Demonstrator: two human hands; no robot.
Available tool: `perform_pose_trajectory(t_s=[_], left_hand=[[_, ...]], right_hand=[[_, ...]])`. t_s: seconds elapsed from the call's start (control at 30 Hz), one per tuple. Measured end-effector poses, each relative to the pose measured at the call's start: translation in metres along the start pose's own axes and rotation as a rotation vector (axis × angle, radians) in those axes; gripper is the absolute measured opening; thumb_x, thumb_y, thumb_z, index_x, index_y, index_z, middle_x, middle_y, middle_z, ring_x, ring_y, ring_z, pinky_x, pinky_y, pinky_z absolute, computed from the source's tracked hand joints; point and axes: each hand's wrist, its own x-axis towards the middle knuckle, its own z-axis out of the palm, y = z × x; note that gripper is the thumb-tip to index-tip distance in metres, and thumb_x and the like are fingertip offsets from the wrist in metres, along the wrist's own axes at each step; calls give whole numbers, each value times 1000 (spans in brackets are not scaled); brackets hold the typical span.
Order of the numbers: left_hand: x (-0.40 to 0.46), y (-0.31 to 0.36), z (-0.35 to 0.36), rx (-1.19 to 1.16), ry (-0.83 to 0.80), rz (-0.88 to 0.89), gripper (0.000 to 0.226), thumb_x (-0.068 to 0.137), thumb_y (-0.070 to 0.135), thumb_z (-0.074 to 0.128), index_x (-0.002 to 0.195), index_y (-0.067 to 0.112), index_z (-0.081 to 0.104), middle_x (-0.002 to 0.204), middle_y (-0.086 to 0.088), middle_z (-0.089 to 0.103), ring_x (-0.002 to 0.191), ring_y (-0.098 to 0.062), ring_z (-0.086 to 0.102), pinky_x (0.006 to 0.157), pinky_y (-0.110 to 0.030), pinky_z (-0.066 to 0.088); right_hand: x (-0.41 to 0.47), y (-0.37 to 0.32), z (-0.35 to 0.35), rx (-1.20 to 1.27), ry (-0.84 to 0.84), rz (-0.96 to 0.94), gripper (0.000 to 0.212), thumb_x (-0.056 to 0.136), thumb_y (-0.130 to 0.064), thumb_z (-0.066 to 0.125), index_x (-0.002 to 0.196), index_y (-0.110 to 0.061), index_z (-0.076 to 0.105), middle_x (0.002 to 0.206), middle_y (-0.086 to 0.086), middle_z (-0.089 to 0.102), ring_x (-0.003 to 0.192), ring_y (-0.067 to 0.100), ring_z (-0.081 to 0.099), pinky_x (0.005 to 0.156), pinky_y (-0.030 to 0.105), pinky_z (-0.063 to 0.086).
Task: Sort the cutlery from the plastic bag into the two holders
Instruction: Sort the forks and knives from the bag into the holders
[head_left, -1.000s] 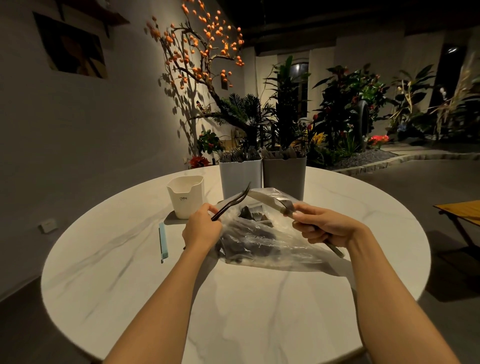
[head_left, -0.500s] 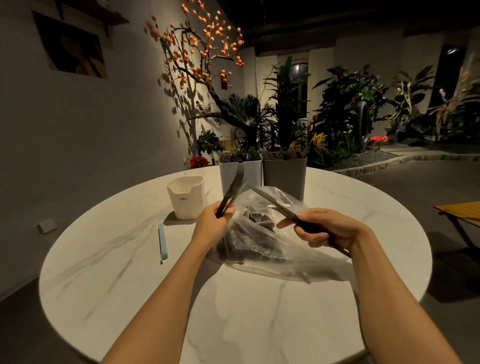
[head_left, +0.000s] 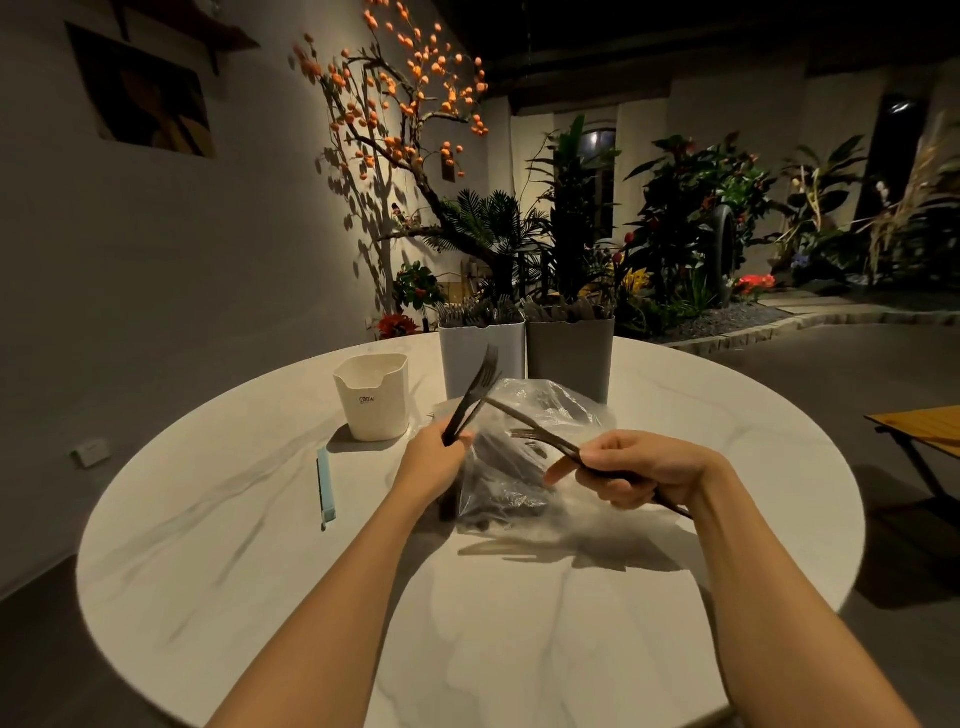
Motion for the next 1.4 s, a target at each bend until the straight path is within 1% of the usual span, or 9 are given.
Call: perform_pose_trajectory(t_s=[0.07,0.2,0.3,0.43,0.67,0.9,1.1,1.2,1.4], left_hand=[[1,1,0,15,4,-15,30,99,34,49,112,9,60,79,-3,59,75,-18,55,70,-32,47],[-4,18,-3,-142,-143,9,14,97,29,55,93,16,58,65,-1,45,53,-10,39,51,-21,34],[-11,30,-1,-336,-348,-29,21,95,38,56,96,17,53,60,3,36,48,-7,29,46,-18,25],[-16,34,6,-550,-425,-117,31,101,44,38,92,15,46,60,3,40,46,-6,26,43,-17,21],[-18,31,12,-590,-388,-41,25,105,27,35,97,8,50,61,1,46,43,-6,34,38,-15,29],[-21,36,17,-636,-268,-71,32,106,28,28,88,10,47,55,2,39,40,-5,30,37,-15,26],[-26,44,26,-577,-239,-88,35,105,36,28,82,13,42,56,1,39,41,-6,29,38,-15,24],[-28,48,33,-517,-241,-43,34,104,35,33,83,13,47,56,2,39,43,-6,31,39,-15,26],[-31,48,43,-487,-157,-27,35,105,35,30,80,17,46,60,1,37,47,-7,32,40,-16,30]], right_hand=[[3,-2,1,46,12,-71,39,92,-35,60,119,-8,66,56,-4,39,45,5,25,42,15,23],[16,-1,5,216,182,-169,38,100,-16,41,133,-2,53,64,1,37,48,6,27,45,17,27],[25,0,9,270,223,-206,38,101,-8,36,135,1,48,69,4,40,50,6,33,48,18,33],[34,-4,18,359,364,-311,31,100,-6,35,126,2,48,70,5,47,51,7,39,48,18,35],[47,-5,29,209,695,-292,21,105,-18,33,111,-4,48,67,7,61,56,14,54,53,23,47],[54,-9,38,379,634,-349,23,105,-14,32,112,-4,51,63,1,45,49,6,34,41,14,30],[58,-12,41,503,592,-330,22,105,-21,32,112,-7,46,68,1,47,54,7,34,43,16,29],[65,-11,45,441,680,-331,23,105,-18,31,102,-4,49,68,3,47,54,9,39,46,19,38],[75,-5,50,257,909,-379,24,105,-13,30,106,-6,53,68,3,55,59,13,54,61,27,49]])
